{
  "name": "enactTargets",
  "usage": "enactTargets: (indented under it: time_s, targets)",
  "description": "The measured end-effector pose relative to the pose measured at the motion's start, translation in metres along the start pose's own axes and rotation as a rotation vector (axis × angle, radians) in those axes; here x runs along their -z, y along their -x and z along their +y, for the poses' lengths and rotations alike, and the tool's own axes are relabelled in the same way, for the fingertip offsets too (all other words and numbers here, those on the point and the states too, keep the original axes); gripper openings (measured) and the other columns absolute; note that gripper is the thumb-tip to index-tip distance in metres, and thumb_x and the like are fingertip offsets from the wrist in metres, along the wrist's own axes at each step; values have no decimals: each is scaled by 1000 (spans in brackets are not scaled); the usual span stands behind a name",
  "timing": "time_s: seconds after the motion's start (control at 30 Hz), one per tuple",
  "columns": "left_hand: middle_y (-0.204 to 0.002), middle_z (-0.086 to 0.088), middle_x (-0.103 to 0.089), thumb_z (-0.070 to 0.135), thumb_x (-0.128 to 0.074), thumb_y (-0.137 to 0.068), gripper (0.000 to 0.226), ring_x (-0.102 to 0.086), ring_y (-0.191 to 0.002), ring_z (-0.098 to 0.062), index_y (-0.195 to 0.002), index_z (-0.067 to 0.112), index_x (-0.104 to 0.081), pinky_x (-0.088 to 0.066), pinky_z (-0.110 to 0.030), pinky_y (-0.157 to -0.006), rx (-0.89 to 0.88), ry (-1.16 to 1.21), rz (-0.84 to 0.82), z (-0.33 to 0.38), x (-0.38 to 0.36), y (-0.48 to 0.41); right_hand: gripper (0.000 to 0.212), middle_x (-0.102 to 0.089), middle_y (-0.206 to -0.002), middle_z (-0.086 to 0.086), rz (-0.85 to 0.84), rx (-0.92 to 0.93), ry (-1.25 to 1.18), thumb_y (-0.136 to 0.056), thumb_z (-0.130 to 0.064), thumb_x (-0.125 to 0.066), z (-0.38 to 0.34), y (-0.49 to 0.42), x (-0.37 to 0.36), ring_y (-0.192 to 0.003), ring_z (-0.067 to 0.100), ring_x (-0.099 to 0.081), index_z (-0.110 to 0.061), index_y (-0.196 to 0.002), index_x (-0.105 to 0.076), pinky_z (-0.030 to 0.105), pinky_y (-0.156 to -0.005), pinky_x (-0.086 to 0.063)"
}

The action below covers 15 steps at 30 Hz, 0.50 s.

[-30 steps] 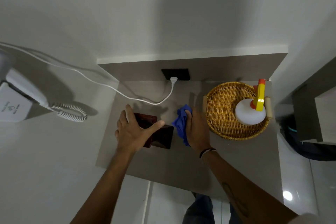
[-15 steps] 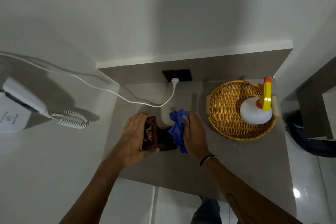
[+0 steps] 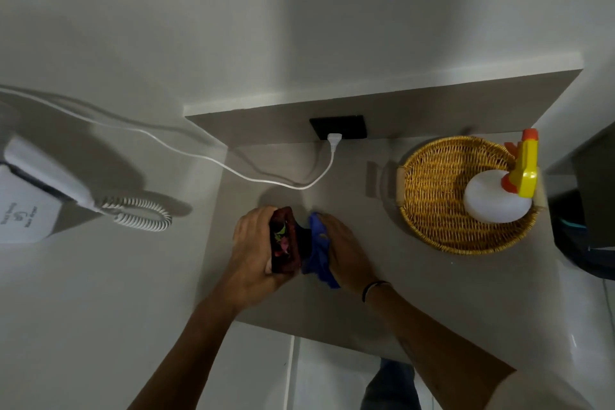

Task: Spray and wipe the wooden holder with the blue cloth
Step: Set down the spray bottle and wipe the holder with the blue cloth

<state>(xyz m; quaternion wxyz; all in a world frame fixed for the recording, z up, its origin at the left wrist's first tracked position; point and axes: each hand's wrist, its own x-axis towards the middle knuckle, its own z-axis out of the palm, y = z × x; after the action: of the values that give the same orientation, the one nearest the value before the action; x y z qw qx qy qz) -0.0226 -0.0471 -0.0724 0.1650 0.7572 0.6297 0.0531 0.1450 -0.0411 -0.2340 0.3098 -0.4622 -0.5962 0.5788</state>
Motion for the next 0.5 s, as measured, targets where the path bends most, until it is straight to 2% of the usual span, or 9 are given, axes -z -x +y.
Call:
enactTargets:
  time_s: [0.1,0.17,0.23,0.27,0.33,0.37,0.43,0.47,0.5]
  targets:
    - [-129,-7,-54,48,-87,-56,100,-42,-118,-14,-140,13,-45,-35,-38,-105,21,43,2,4,2,-4,43,-44,-159,11,74,-30,-70,-111,-24,-43,-14,-2,-3,-148,25,-42,-14,-153,-43,47,-127,-30]
    - [-130,-11,-56,49,-83,-58,97,-50,-122,-25,-139,9,-49,-43,-47,-106,53,51,-27,-2,2,-1,37,-58,-143,12,125,3,-144,-106,-32,-44,-39,0,-16,-135,27,-55,-19,-141,-51,43,-120,-39]
    - [-132,-18,-57,48,-83,-60,97,-55,-125,-38,-139,-1,-52,-44,-59,-107,121,67,-66,-8,8,0,33,-61,-132,-4,178,31,-197,-103,-39,-46,-67,3,-26,-125,11,-59,-33,-135,-52,35,-113,-43]
    - [-130,-22,-58,47,-81,-63,94,-57,-122,-42,-135,-6,-54,-46,-62,-104,144,81,-75,-10,11,2,31,-59,-133,-9,221,70,-210,-105,-39,-45,-79,5,-30,-126,5,-57,-37,-135,-52,30,-113,-42]
    - [-123,-28,-57,45,-70,-70,86,-59,-114,-47,-128,-16,-53,-49,-65,-99,172,132,-55,-9,14,5,36,-56,-141,-7,262,156,-210,-109,-31,-40,-94,6,-37,-137,2,-49,-28,-143,-51,24,-118,-37]
    - [-126,-29,-54,44,-66,-74,86,-57,-117,-48,-130,-19,-49,-48,-61,-103,190,151,-54,-7,11,9,39,-54,-145,-4,283,204,-142,-110,-32,-38,-97,6,-41,-141,0,-45,-23,-146,-50,22,-120,-34]
    - [-139,-31,-44,45,-62,-85,91,-46,-133,-46,-140,-24,-36,-35,-33,-117,233,215,-68,2,8,14,52,-51,-151,3,235,223,-70,-112,-44,-30,-103,8,-45,-145,11,-43,-13,-150,-46,29,-123,-31]
    - [-140,-33,-42,43,-62,-88,91,-42,-135,-38,-139,-27,-34,-29,-18,-115,241,267,-77,5,7,16,58,-48,-153,6,191,241,-38,-111,-48,-27,-99,9,-42,-145,18,-44,-9,-153,-41,34,-124,-30]
    - [-135,-37,-45,35,-66,-84,86,-43,-130,-31,-134,-28,-37,-30,-10,-112,238,280,-80,7,6,17,57,-47,-155,6,173,285,41,-112,-46,-28,-87,11,-38,-144,20,-45,-11,-155,-38,36,-124,-30]
